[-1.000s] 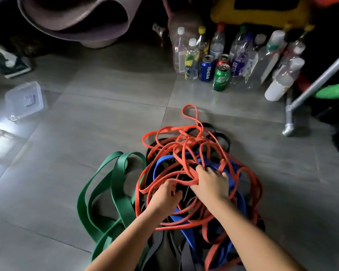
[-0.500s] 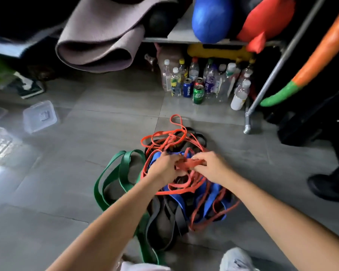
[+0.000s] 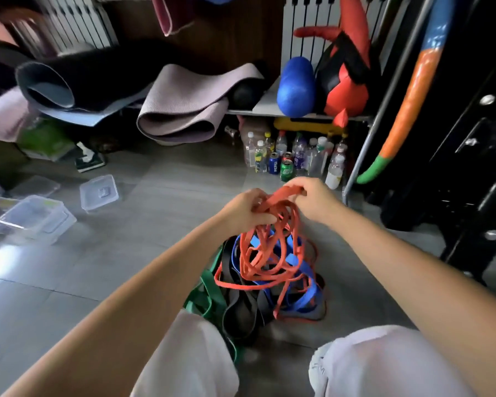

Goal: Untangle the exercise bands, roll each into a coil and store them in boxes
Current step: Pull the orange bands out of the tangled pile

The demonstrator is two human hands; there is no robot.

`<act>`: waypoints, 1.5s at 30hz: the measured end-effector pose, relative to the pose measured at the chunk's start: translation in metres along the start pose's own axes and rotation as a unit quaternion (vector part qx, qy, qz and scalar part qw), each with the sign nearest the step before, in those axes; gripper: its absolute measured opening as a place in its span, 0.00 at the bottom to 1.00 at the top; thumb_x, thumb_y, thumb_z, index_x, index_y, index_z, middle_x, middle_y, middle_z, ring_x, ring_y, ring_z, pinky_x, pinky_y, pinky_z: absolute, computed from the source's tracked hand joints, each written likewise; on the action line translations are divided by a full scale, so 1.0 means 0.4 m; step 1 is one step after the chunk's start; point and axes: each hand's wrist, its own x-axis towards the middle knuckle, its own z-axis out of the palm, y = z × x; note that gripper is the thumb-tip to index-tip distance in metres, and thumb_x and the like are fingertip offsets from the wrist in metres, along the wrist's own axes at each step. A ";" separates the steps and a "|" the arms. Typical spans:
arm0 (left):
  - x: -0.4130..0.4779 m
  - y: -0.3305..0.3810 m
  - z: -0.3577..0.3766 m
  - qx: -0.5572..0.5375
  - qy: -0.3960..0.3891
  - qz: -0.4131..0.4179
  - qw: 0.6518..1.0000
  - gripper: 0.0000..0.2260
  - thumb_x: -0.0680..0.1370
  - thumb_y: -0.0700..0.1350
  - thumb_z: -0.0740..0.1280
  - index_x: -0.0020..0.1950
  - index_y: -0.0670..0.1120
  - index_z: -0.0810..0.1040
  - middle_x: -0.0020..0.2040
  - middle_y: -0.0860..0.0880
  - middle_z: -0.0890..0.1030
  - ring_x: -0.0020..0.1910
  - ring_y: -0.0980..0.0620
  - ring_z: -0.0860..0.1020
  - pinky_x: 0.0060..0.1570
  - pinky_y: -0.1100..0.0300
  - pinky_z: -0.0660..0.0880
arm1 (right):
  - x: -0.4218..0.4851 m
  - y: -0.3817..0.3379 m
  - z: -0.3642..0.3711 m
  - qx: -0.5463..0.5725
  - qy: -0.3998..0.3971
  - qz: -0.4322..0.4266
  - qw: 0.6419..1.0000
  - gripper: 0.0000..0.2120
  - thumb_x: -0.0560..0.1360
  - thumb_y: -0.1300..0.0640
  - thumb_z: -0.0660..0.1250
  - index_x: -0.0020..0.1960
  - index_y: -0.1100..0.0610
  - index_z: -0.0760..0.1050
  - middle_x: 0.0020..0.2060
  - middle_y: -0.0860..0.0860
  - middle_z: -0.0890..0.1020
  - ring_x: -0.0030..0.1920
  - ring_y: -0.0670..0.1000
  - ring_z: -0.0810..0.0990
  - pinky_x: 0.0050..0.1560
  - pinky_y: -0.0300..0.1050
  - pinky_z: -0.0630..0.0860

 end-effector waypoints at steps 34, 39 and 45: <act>0.292 -0.095 0.047 -0.077 -0.042 -0.060 0.994 0.18 0.71 0.33 0.70 0.60 0.42 0.77 0.53 0.45 0.81 0.49 0.48 0.79 0.56 0.56 0.75 | 0.195 0.242 0.149 0.224 -0.037 0.048 0.973 0.17 0.68 0.69 0.71 0.44 0.47 0.75 0.37 0.44 0.81 0.41 0.46 0.80 0.41 0.35 0.75; 0.339 -0.314 0.144 -0.067 -0.114 -0.120 0.984 0.24 0.72 0.35 0.71 0.67 0.40 0.71 0.53 0.47 0.77 0.50 0.51 0.77 0.47 0.70 0.73 | 0.246 0.485 0.216 -0.066 -0.027 0.073 0.995 0.13 0.66 0.61 0.70 0.46 0.46 0.75 0.40 0.46 0.79 0.43 0.53 0.78 0.40 0.41 0.69; 0.344 -0.542 0.355 0.144 -0.241 -0.128 0.951 0.29 0.73 0.48 0.71 0.72 0.46 0.66 0.66 0.44 0.69 0.64 0.45 0.70 0.60 0.60 0.69 | 0.150 0.757 0.356 -0.194 -0.190 0.137 0.953 0.18 0.68 0.56 0.68 0.54 0.40 0.70 0.58 0.45 0.74 0.59 0.54 0.75 0.50 0.39 0.67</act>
